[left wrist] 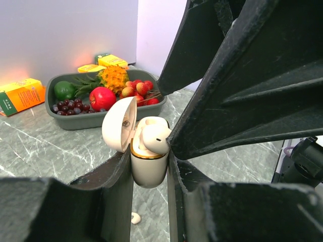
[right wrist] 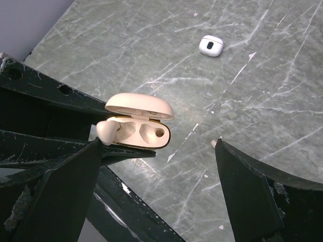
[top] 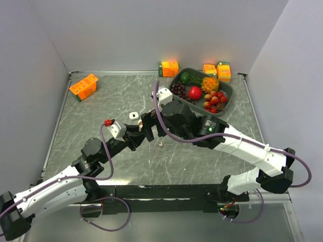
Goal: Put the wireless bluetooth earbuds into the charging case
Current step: Adjust the earbud with the charging case.
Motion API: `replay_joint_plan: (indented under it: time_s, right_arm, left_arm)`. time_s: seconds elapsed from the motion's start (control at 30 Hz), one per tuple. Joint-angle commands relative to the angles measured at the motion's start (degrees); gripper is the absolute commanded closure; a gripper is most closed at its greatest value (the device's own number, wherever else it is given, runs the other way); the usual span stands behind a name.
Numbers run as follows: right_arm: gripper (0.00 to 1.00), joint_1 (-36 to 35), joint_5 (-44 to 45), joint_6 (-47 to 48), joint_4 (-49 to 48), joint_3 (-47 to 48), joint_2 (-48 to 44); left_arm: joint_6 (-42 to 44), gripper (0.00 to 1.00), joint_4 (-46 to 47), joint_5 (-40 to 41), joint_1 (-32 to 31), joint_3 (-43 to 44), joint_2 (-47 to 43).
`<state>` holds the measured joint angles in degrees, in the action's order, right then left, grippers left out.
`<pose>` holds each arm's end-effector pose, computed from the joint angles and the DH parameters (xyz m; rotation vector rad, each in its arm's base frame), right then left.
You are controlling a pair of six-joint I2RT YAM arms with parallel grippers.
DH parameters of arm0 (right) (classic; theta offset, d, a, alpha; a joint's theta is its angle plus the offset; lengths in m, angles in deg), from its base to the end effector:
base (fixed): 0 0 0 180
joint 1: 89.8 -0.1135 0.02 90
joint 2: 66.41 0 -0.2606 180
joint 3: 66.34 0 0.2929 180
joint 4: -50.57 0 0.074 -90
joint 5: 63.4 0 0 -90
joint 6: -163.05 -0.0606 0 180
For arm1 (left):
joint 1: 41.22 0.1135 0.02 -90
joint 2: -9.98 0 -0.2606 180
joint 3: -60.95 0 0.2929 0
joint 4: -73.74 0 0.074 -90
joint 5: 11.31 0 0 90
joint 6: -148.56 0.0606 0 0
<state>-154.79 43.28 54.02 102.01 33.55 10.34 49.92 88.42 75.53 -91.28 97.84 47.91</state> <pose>0.1620 0.3061 0.4197 -0.6476 1.9961 0.6080 0.1502 -0.1846 0.3001 0.5368 1.2821 -0.8992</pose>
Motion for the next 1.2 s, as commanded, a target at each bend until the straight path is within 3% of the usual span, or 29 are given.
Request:
replay_joint_plan:
  time_s: [0.0,0.8,1.03,1.17]
  right_arm:
    - [0.01,1.8,3.2,0.1,1.3,0.3,-0.4]
    - [0.01,4.4,3.8,0.6,1.4,-1.0,-2.0]
    - [0.01,5.8,4.8,-0.2,1.2,-1.9,-4.5]
    - [0.01,12.8,-1.4,-4.1,-1.8,-12.4,-7.5]
  left_arm:
    - [-0.2,0.99,4.6,-1.6,-0.1,0.6,-2.1]
    - [-0.3,0.99,4.5,-1.4,-0.2,1.0,-2.3]
    - [0.3,0.99,2.2,1.9,-0.1,1.3,-2.4]
    - [0.9,0.99,-3.9,8.2,-0.1,2.0,-4.4]
